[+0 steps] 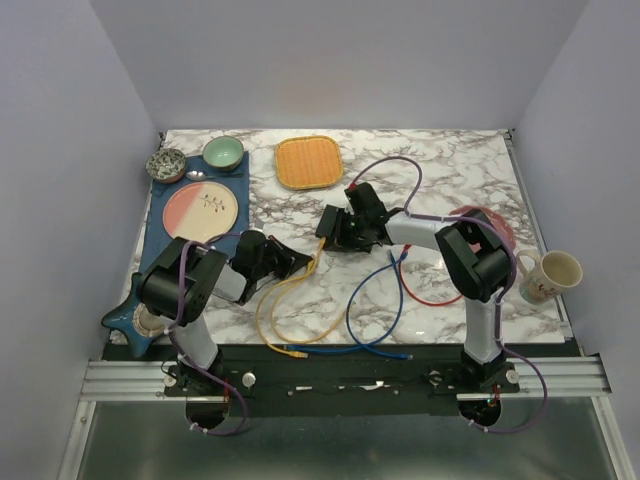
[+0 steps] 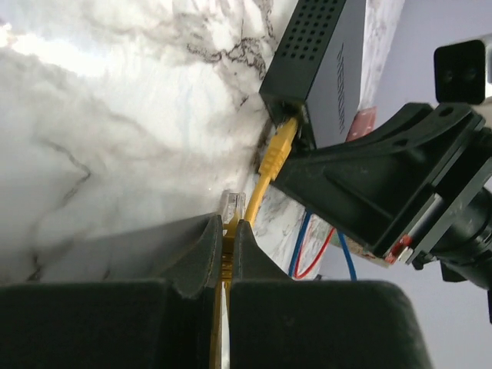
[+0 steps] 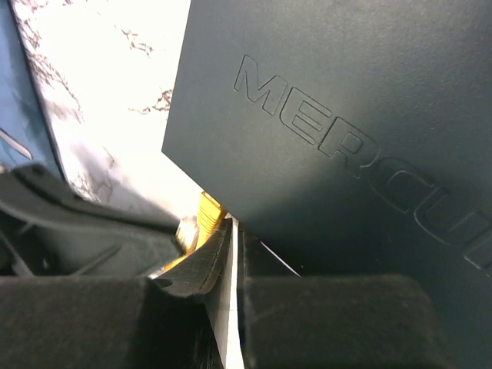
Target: Pull the plug from the switch port
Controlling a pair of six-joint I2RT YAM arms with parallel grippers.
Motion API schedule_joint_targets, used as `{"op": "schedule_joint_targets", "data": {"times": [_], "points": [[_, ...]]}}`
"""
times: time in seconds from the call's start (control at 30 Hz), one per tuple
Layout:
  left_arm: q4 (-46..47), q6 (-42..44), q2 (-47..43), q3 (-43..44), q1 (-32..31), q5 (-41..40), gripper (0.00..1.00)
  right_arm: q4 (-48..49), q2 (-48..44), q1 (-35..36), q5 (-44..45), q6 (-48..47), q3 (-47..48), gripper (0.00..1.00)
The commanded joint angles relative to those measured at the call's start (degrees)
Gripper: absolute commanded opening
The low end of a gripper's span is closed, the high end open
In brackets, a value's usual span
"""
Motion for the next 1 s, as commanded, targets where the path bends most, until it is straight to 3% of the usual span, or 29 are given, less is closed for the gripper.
{"op": "schedule_joint_targets", "data": {"times": [0.0,0.17,0.27,0.33,0.37,0.4,0.47,0.5,0.6,0.8,0.97], "points": [[-12.71,5.77,-6.05,-1.93,0.82,-1.06,0.00,-0.83,0.91,-0.33,3.55,0.39,0.15,0.14],[-33.58,12.89,-19.49,3.15,2.31,-11.16,0.00,0.50,-6.11,-0.33,5.66,-1.81,-4.95,0.16],[-40.21,16.76,-23.55,7.37,3.01,-15.92,0.00,0.50,-11.12,-0.24,7.33,-3.57,-7.76,0.20],[-42.17,18.52,-23.73,9.31,3.10,-16.80,0.14,0.32,-14.02,-0.42,8.56,-4.80,-9.08,0.23],[-42.52,19.05,-23.55,10.72,3.10,-16.71,0.24,0.15,-14.64,-0.25,9.08,-4.97,-9.26,0.26],[-42.53,19.23,-23.20,11.16,3.19,-16.80,0.44,-0.20,-15.26,-0.33,9.78,-5.24,-9.18,0.27],[-42.26,18.88,-22.32,11.69,3.10,-16.71,0.58,-0.99,-15.71,-0.33,10.84,-5.41,-8.13,0.30],[-42.00,18.70,-21.97,11.70,3.10,-16.54,0.74,-2.04,-15.44,-0.33,11.54,-5.50,-7.51,0.31],[-41.21,18.44,-20.92,11.78,3.10,-16.19,0.99,-3.54,-12.90,-0.77,11.81,-5.51,-4.71,0.32],[-28.40,16.86,-14.78,11.26,2.40,-4.45,0.98,-3.02,-4.90,-3.75,6.37,-1.82,-0.75,0.24],[-15.50,12.56,-5.46,12.40,0.91,2.61,0.85,-2.84,-2.26,-3.93,5.84,-1.90,1.81,0.16]]}}
